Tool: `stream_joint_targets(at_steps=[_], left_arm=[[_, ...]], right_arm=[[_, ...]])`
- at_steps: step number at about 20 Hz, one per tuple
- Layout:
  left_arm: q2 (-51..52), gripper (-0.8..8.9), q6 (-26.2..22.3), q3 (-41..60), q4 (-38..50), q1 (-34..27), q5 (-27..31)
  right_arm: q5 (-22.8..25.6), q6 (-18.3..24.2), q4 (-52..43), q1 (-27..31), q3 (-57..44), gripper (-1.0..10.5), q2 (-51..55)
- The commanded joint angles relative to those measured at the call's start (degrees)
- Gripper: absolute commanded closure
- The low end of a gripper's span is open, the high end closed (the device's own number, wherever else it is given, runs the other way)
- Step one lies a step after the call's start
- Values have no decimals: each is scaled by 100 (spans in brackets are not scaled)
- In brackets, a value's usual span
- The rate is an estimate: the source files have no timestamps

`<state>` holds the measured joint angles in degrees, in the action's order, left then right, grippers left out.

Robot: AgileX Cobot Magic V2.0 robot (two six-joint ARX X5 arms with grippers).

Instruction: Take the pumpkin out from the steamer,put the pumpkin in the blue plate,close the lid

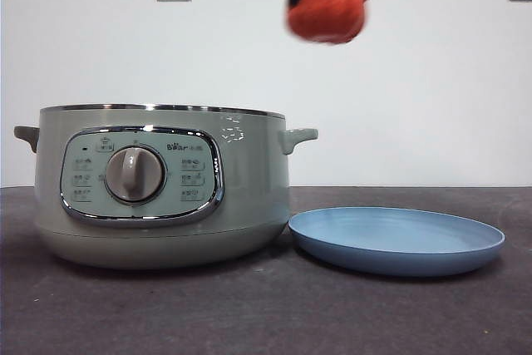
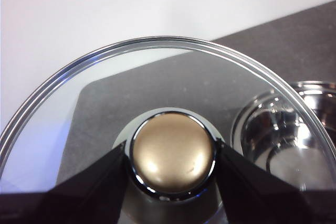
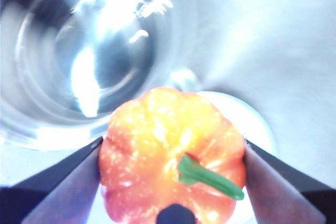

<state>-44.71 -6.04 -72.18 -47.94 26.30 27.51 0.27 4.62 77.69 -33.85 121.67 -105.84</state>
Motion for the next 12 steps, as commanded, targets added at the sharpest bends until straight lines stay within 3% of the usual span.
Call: stream_joint_targets(at_steps=[1,7,12], left_arm=[[63,822,-70,-28,376,0,-70],[61,822,-68,-28,603,0,-275],[61,822,-59,-28,691,0,-538]], right_arm=[[26,-492,105,358,-214,958,278],[863,-828,11,538,-2059,958,1506],[874,-986,-1147,527,-3960,958,2420]])
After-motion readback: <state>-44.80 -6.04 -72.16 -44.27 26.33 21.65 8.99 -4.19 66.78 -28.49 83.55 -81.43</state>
